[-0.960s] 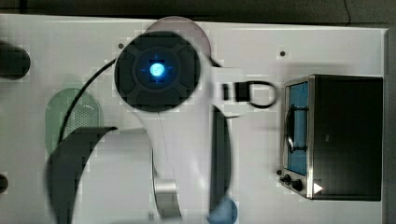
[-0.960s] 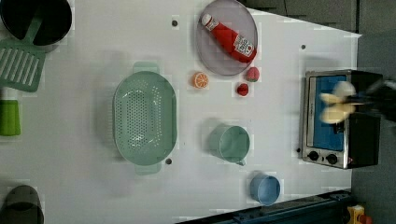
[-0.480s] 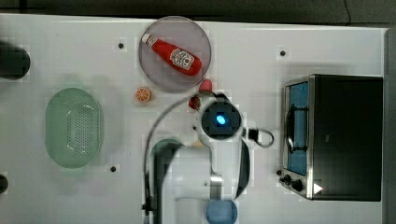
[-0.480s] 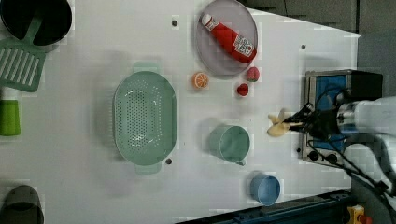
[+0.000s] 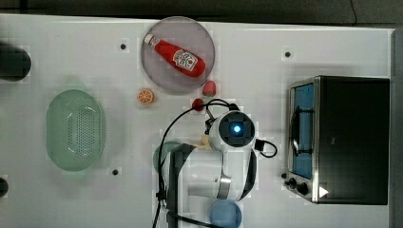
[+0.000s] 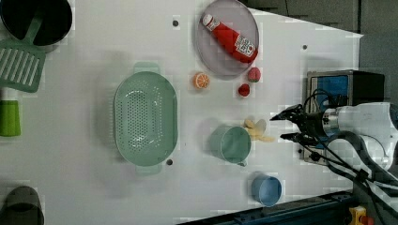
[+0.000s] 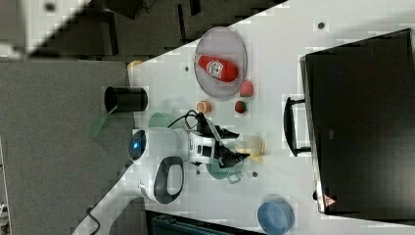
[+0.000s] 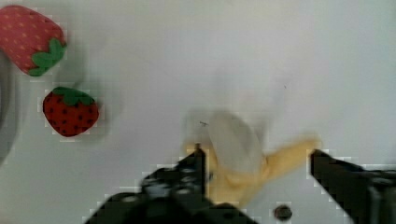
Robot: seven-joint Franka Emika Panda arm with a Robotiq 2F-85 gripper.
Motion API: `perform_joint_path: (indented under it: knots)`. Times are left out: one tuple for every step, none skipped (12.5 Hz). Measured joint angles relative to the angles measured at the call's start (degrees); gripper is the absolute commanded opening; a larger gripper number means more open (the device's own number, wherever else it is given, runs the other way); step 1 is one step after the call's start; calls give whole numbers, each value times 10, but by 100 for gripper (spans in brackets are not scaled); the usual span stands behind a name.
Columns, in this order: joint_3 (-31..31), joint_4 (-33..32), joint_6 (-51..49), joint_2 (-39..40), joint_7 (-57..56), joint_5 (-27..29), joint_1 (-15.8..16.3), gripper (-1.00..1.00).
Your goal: Pick banana from oven and place on table.
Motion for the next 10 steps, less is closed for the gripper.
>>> perform_joint_path:
  knots:
    - [4, -1, 1, -1, 0, -10, 0, 99]
    - [9, 1, 2, -6, 0, -10, 0, 100]
    - [13, 10, -6, -12, 0, -3, 1, 100]
    - [16, 28, -36, -17, 0, 7, 2, 100]
    - [19, 51, -78, -26, 0, 8, 4, 100]
    - [21, 74, -135, -48, 0, 6, 8, 100]
    - [20, 104, -194, -74, 0, 5, 15, 100]
    - [21, 135, -238, -109, 0, 7, 18, 100]
    - [21, 169, -285, -150, 0, 7, 19, 100]
    - [21, 213, -340, -190, 0, 9, 19, 100]
